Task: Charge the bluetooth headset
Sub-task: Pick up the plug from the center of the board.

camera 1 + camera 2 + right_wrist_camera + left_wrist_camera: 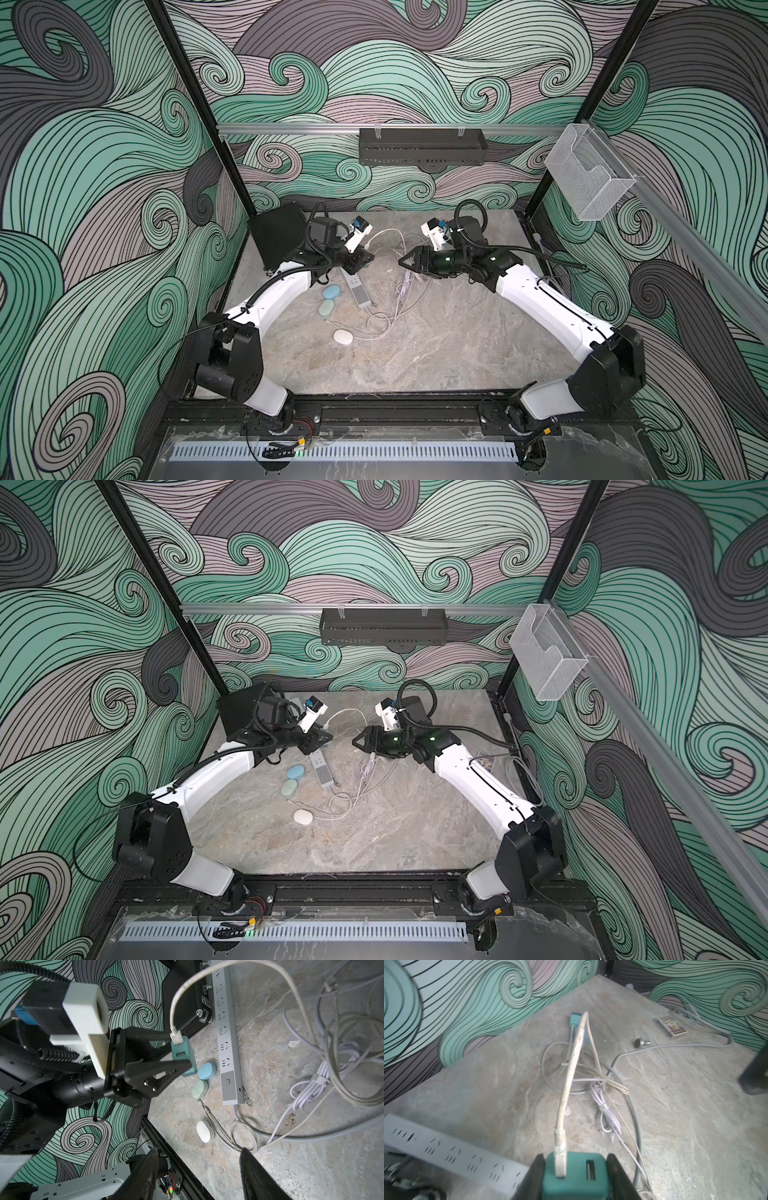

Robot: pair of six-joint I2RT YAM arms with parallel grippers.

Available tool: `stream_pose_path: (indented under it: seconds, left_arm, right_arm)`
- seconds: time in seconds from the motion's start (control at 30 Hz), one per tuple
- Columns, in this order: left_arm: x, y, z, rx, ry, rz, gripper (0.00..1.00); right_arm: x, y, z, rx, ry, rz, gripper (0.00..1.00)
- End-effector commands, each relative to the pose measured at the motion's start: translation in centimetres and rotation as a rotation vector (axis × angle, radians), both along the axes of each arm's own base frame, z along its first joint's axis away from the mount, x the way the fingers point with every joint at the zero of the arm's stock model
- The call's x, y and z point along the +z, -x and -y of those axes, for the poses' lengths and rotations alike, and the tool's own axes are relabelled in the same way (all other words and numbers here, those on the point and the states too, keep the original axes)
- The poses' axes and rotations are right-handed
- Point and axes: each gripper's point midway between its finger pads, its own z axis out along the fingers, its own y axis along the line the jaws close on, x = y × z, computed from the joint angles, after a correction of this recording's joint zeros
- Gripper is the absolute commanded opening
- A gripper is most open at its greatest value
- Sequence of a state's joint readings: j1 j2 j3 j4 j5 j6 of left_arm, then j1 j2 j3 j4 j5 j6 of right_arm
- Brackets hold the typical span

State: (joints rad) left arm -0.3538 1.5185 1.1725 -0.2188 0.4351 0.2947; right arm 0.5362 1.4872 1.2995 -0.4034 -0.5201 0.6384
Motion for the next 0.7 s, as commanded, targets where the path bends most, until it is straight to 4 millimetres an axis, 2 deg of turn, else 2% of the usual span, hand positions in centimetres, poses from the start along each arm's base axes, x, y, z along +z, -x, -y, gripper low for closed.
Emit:
stream_pose_path:
  seconds: [0.0,0.23,0.57,0.67]
  left_arm:
    - [2.2,0.4,2.5,-0.121,0.025,0.12,0.27]
    - [2.7,1.6,5.0,-0.214,0.029,0.179,0.27]
    - [2.8,2.7,7.1,-0.286,0.003,0.196,0.27]
    - [3.0,3.1,7.7,-0.306,-0.013,0.211,0.26]
  right_arm:
    - [0.3,-0.8,-0.2,-0.05,0.005,-0.01,0.59]
    - [0.4,-1.3,-0.3,-0.065,0.005,-0.024,0.56]
    - [0.6,-1.3,-1.3,-0.026,0.008,0.006,0.55]
    - [0.1,-1.4,-1.6,-0.026,0.014,-0.007,0.55]
